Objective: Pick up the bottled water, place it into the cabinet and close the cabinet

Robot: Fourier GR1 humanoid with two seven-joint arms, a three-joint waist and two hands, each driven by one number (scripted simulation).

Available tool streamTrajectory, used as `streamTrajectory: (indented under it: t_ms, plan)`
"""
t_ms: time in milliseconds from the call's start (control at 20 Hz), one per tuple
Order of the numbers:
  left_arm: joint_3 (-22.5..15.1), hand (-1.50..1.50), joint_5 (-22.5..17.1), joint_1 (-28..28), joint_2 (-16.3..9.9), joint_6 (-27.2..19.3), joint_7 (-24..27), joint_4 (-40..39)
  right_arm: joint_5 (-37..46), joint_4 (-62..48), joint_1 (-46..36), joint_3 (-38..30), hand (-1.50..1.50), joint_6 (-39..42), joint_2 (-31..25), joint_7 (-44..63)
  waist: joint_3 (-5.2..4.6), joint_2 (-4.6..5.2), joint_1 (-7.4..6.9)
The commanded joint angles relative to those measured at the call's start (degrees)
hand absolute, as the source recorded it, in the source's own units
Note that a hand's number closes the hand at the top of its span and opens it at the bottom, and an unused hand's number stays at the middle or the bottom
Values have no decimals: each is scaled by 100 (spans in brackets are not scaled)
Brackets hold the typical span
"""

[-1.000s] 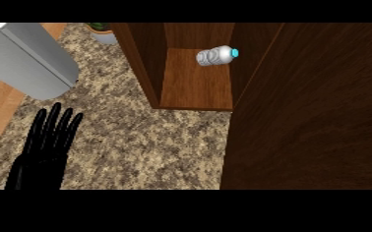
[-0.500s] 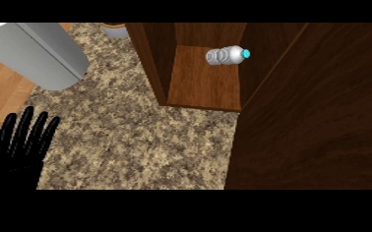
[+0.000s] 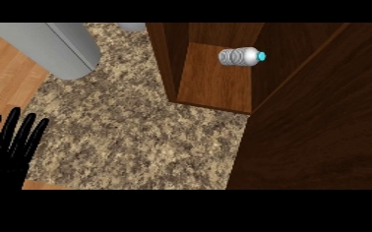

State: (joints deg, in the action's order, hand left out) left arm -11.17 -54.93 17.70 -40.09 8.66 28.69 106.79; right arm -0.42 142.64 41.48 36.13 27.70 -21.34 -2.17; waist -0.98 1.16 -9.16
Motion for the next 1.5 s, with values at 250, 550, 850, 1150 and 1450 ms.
streamTrajectory:
  t_ms: [250,550,850,1150,1450]
  plan:
    - [162,-150,-131,-60,-223,317,-80,-22,190,137,-1003,794,150,395,-76,738,-47,87,-363]
    - [229,-150,-171,-110,-362,443,-171,-96,258,149,-1738,492,150,654,-380,787,-59,50,-497]
    - [346,-150,-214,-90,-454,521,-182,-165,85,79,-1994,493,150,591,-339,1023,-69,35,-447]
    - [377,-150,-272,-127,-439,569,-180,-223,32,59,-2313,330,150,610,-378,1089,-84,56,-437]
    - [384,-150,-310,-175,-456,637,-203,-193,-228,-109,-2329,328,150,519,-217,1119,-69,137,-428]
